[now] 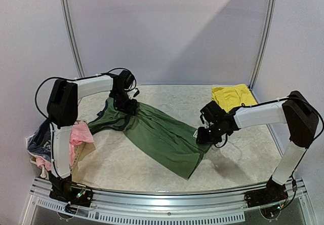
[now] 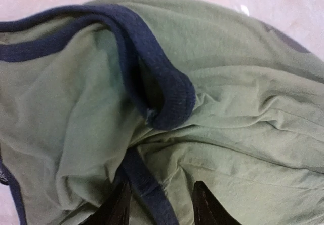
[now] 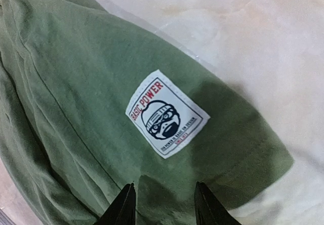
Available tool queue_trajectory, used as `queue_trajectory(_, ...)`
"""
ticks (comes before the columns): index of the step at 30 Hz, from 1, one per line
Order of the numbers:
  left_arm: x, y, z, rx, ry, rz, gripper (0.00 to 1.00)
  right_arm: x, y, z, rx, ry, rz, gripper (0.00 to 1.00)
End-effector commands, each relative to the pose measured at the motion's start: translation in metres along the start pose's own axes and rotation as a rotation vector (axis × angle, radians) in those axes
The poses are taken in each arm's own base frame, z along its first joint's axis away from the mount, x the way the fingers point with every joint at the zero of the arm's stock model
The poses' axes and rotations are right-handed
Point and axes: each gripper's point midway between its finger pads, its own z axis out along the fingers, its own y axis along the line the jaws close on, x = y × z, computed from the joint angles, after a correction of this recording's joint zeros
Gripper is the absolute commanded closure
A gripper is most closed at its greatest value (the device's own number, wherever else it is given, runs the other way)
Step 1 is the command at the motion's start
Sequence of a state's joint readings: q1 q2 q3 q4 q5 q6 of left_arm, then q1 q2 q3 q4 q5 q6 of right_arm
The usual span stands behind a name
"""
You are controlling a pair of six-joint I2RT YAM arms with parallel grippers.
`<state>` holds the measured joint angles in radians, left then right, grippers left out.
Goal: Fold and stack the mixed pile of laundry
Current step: Adjust the rectangle-folded tank top at the center of the board.
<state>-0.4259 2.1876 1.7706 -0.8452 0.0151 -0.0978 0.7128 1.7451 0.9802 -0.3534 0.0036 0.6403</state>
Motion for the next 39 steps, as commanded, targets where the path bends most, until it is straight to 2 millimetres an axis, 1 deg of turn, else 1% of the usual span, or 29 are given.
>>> queue_trajectory(1,-0.017,0.033,-0.037,-0.017,-0.105,-0.121,0.55,-0.015,-0.011,-0.033,0.087,-0.045,-0.040,0.59)
queue_trajectory(2,-0.019,0.040,-0.037,-0.020,-0.114,-0.146,0.55,-0.020,-0.007,-0.036,0.072,-0.065,-0.049,0.58)
queue_trajectory(3,-0.019,0.051,-0.032,-0.027,-0.109,-0.177,0.55,-0.025,0.000,-0.040,0.044,-0.087,-0.066,0.57)
queue_trajectory(5,-0.022,0.063,-0.021,-0.031,-0.097,-0.206,0.55,-0.029,0.012,-0.042,-0.012,-0.093,-0.096,0.55)
queue_trajectory(8,-0.030,0.080,-0.004,-0.048,-0.076,-0.234,0.55,-0.032,0.033,-0.037,-0.106,-0.080,-0.146,0.54)
queue_trajectory(11,-0.036,0.092,0.015,-0.039,-0.053,-0.265,0.55,-0.031,0.043,-0.025,-0.152,-0.059,-0.167,0.53)
queue_trajectory(15,-0.041,0.103,0.038,-0.038,-0.011,-0.287,0.56,-0.022,0.041,-0.002,-0.148,-0.008,-0.168,0.53)
queue_trajectory(18,-0.046,0.106,0.053,-0.021,0.001,-0.297,0.57,-0.013,0.036,0.008,-0.141,0.016,-0.164,0.53)
queue_trajectory(22,-0.051,0.105,0.069,0.000,0.006,-0.304,0.57,0.000,0.028,0.018,-0.131,0.048,-0.154,0.53)
queue_trajectory(24,-0.056,0.103,0.075,0.017,-0.001,-0.309,0.57,0.009,0.022,0.023,-0.120,0.071,-0.145,0.54)
queue_trajectory(25,-0.057,0.102,0.081,0.027,0.001,-0.314,0.57,0.016,0.019,0.026,-0.118,0.086,-0.142,0.53)
queue_trajectory(26,-0.061,0.100,0.081,0.042,-0.008,-0.318,0.57,0.021,0.016,0.029,-0.116,0.097,-0.135,0.53)
queue_trajectory(28,-0.065,0.095,0.091,0.074,-0.014,-0.323,0.57,0.036,0.010,0.033,-0.118,0.130,-0.121,0.54)
queue_trajectory(31,-0.078,0.085,0.097,0.146,-0.048,-0.320,0.58,0.061,0.008,0.036,-0.115,0.185,-0.112,0.54)
queue_trajectory(32,-0.082,0.080,0.099,0.173,-0.058,-0.321,0.58,0.070,0.011,0.036,-0.124,0.207,-0.117,0.54)
queue_trajectory(35,-0.093,0.062,0.104,0.269,-0.089,-0.325,0.58,0.107,0.041,0.031,-0.192,0.284,-0.192,0.54)
queue_trajectory(38,-0.096,0.038,0.107,0.342,-0.096,-0.285,0.58,0.144,0.064,0.019,-0.245,0.360,-0.289,0.54)
queue_trajectory(39,-0.097,0.026,0.106,0.365,-0.097,-0.256,0.58,0.154,0.069,0.013,-0.256,0.374,-0.317,0.54)
